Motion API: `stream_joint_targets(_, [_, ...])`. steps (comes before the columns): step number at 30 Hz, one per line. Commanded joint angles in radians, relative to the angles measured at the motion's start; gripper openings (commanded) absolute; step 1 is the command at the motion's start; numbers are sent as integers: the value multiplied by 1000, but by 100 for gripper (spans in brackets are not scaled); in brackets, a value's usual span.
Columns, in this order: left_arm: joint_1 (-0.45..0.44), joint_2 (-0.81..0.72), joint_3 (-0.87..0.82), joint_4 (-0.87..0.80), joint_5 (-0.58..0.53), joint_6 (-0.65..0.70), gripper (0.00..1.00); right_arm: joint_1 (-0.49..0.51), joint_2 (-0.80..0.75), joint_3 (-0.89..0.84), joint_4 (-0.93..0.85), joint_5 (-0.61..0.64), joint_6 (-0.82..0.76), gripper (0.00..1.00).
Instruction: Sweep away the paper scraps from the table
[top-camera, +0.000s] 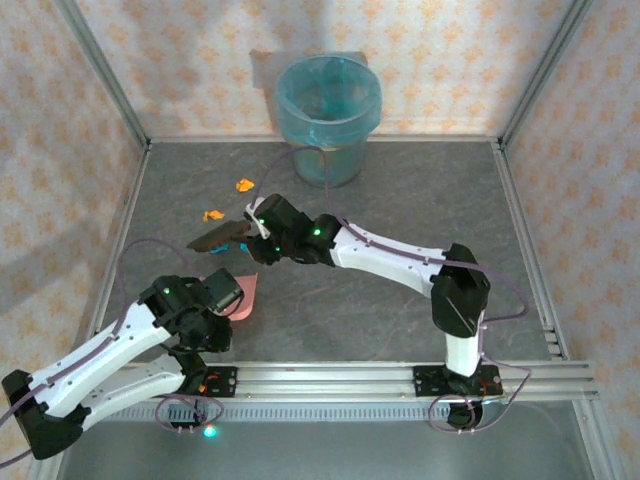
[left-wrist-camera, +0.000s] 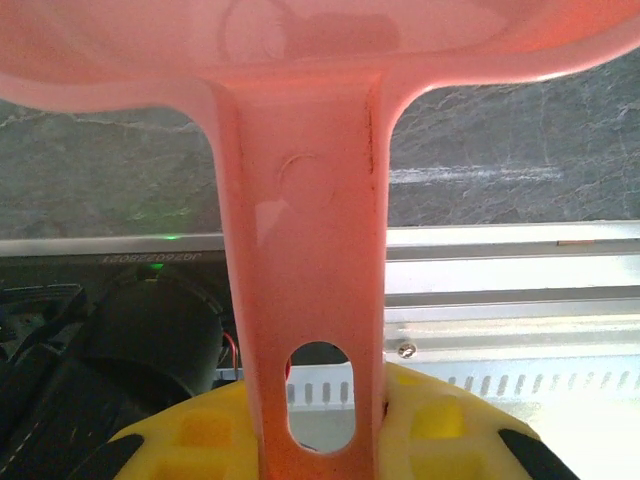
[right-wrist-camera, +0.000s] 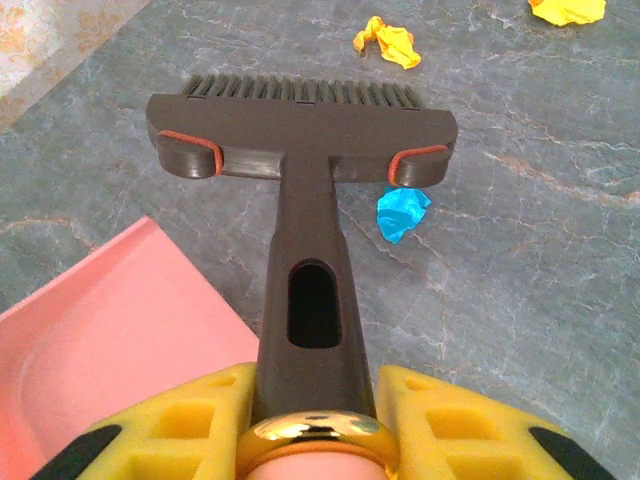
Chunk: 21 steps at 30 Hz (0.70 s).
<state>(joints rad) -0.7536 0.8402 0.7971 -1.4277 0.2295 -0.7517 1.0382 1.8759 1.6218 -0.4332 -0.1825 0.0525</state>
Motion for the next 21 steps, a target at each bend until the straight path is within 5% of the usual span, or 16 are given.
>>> stream_joint_targets(1, [-21,24,-18,51,0,-32,0,11,26,33,43,13,-52,0])
stream_joint_targets(21, [-64,166,-115,239,-11,-119,0,20,22,-33,-59,56,-60,0])
